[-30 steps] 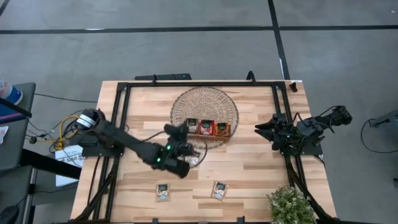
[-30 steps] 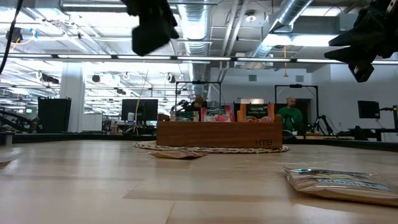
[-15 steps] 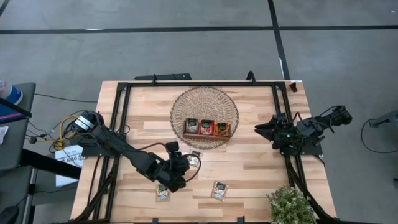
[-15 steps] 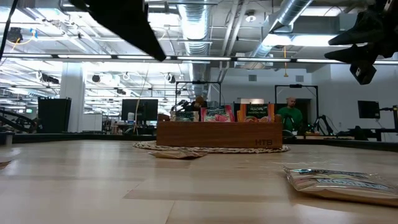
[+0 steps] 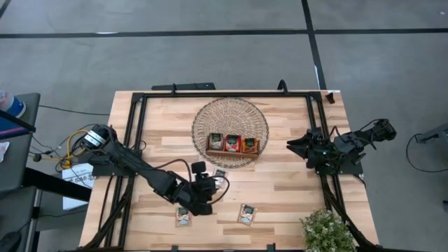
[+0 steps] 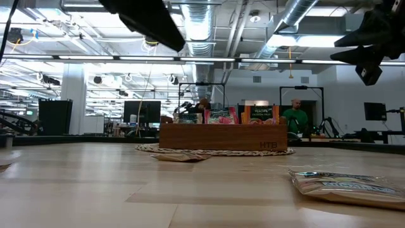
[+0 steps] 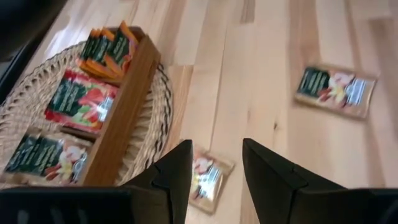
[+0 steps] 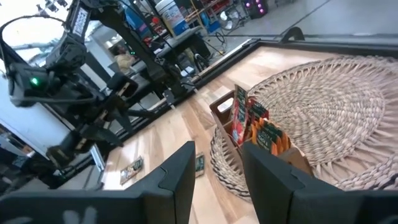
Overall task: Pick & Place Tea
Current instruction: Put the brown tea bag into the left section of the wooden organizer
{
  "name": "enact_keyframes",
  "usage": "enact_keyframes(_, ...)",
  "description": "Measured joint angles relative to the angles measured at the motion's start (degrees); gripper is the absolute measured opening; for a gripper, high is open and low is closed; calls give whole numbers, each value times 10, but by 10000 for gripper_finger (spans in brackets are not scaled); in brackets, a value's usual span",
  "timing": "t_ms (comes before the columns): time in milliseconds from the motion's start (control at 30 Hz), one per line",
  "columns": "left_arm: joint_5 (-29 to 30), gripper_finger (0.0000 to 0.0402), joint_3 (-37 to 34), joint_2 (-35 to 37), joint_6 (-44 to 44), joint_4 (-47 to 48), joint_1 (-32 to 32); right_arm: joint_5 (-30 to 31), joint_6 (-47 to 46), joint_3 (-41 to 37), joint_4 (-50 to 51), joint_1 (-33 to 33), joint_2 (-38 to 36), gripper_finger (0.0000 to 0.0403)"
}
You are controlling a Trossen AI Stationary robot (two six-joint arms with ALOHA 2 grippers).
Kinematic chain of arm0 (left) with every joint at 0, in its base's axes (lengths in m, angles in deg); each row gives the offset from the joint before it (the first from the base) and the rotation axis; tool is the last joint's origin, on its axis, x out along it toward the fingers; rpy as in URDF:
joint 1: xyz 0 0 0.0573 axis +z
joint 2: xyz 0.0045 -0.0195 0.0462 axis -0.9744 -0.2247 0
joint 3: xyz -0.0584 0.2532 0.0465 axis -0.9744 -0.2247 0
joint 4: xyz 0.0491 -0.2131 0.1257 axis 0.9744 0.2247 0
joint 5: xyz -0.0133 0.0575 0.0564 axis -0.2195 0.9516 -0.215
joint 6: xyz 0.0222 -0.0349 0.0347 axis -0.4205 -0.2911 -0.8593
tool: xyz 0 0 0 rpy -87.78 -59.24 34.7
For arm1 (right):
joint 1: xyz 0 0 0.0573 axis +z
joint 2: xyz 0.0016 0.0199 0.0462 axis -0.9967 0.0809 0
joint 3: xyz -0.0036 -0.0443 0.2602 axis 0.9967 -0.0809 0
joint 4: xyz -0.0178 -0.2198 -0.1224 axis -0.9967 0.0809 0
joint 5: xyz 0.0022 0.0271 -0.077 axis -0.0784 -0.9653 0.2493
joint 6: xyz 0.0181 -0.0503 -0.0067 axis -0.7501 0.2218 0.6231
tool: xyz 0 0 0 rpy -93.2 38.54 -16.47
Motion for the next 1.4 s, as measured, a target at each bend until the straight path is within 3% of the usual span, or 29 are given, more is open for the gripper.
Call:
enact_keyframes(133,-17,134,0,0,0,-41,10,-1,23,0,0,0,0,123)
enact_keyframes(300,-182,133,6,-1,33,-45,62,-7,93,0,2,3,0,123)
enact_keyframes(367,-214,131,6,-3,37,-41,84,-7,127,0,1,3,0,123)
enact_keyframes(533,-218,127,6,-3,21,-39,131,-7,141,0,-2,3,0,123)
enact_keyframes(700,-269,127,6,-3,8,-22,164,-7,141,0,-2,3,0,123)
enact_keyframes(1067,-270,127,6,-79,43,-25,160,-7,141,0,-2,3,0,123)
enact_keyframes(1400,-321,127,6,-127,35,-42,160,-6,141,0,-1,3,0,123)
